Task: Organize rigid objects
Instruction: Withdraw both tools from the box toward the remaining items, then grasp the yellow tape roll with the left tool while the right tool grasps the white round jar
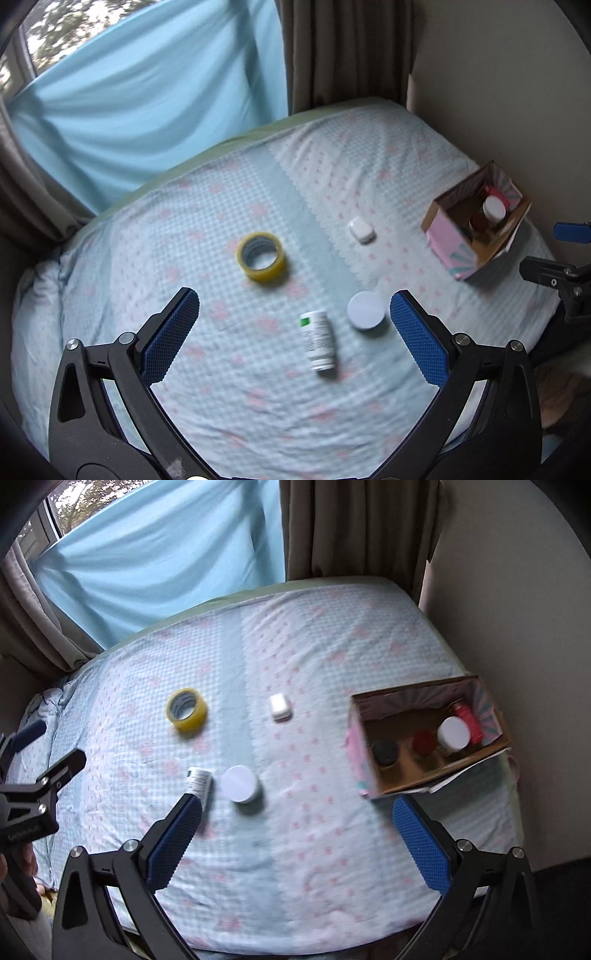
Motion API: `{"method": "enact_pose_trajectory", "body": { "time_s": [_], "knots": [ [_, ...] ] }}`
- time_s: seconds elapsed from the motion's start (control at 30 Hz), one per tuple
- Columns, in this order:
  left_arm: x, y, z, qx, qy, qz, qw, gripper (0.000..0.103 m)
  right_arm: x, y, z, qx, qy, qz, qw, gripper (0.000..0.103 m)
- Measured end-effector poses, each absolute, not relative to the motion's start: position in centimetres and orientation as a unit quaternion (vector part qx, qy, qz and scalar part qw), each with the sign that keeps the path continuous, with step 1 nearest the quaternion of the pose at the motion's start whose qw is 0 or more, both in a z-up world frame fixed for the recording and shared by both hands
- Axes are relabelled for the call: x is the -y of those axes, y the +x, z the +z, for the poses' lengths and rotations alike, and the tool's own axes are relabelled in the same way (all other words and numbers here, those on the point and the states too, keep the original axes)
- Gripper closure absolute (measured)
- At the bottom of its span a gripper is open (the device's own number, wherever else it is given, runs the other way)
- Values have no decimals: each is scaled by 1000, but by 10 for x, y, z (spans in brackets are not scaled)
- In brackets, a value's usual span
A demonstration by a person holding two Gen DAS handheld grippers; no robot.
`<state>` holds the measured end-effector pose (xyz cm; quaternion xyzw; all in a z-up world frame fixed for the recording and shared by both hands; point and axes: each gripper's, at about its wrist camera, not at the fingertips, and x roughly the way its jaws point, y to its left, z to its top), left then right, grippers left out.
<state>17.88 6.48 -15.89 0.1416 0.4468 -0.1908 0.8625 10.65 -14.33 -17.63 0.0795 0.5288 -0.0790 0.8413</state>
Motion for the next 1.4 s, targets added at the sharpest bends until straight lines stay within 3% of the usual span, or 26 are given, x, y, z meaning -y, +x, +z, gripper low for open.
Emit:
{"method": "enact_pose_trajectory", "body": {
  "time_s": [0.3, 1.0, 1.4],
  "knots": [
    [-96, 238, -221, -496, 165, -207, 827, 0, 89, 127, -238, -562, 76, -72, 821, 0],
    [-67, 395, -458, -567, 255, -243, 745, 0, 65, 200, -424, -623, -3, -23, 782, 0],
    [-38, 427, -493, -561, 247, -282, 738, 0, 59, 219, -462, -640, 1, -29, 768, 0]
  ]
}}
